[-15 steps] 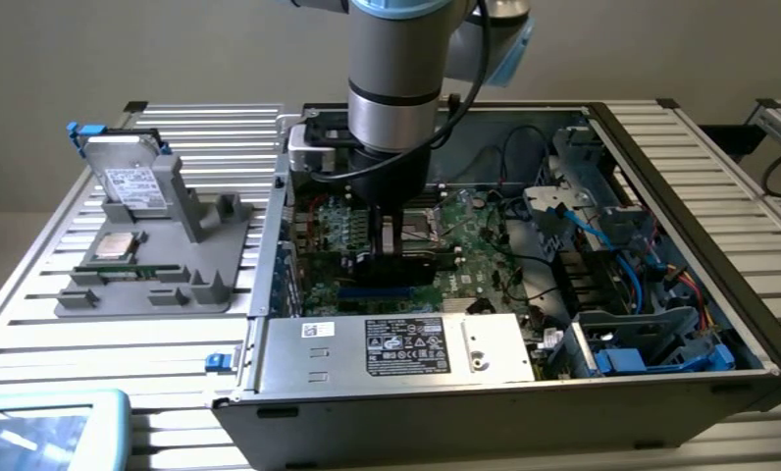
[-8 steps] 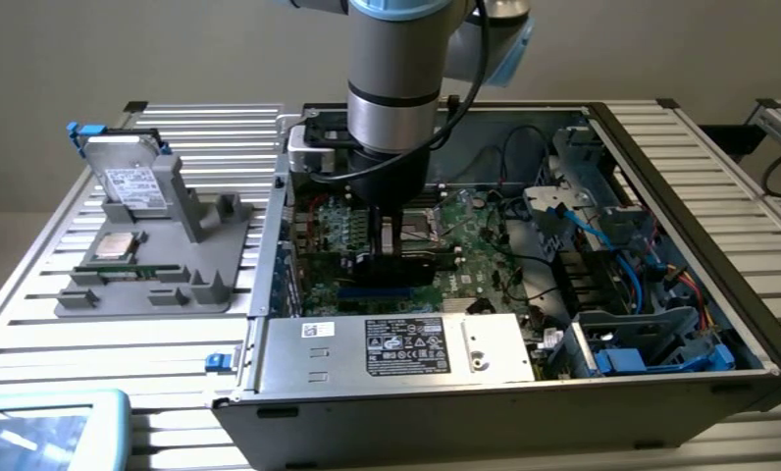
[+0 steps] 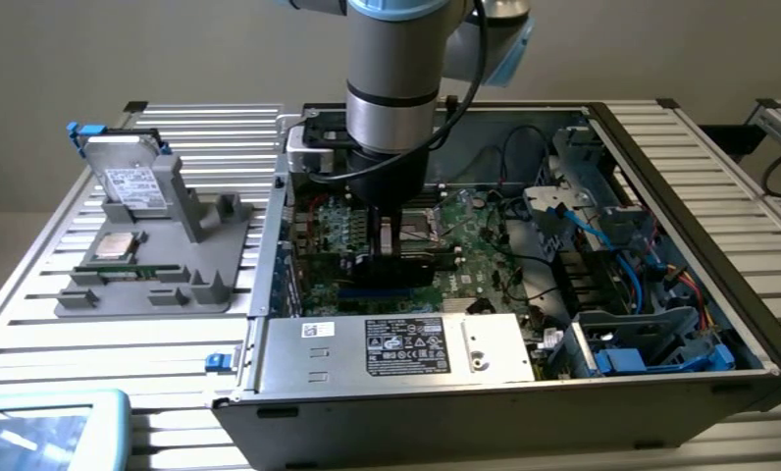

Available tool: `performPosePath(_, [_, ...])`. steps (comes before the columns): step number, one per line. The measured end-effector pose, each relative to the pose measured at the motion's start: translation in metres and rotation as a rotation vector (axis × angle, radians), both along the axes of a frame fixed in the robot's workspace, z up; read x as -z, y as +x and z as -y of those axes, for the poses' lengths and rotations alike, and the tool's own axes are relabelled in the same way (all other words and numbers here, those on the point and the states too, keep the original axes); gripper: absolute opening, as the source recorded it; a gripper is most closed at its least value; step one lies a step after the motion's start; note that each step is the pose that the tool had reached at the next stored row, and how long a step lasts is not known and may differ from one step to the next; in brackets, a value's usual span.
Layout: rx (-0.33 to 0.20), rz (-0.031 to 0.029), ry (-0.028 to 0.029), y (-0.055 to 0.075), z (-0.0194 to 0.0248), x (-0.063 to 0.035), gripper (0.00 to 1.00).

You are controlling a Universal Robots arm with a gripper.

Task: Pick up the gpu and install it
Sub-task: 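Insert the gpu into the slot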

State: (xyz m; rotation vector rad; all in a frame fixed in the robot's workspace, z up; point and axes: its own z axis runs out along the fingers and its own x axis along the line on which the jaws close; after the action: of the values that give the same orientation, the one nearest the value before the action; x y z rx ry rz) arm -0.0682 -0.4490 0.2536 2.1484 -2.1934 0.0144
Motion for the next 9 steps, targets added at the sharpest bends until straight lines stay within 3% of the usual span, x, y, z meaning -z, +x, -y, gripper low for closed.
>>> performPosePath(9, [0.0, -0.0011, -0.0016, 0.0, -0.0021, 0.0004, 0.27])
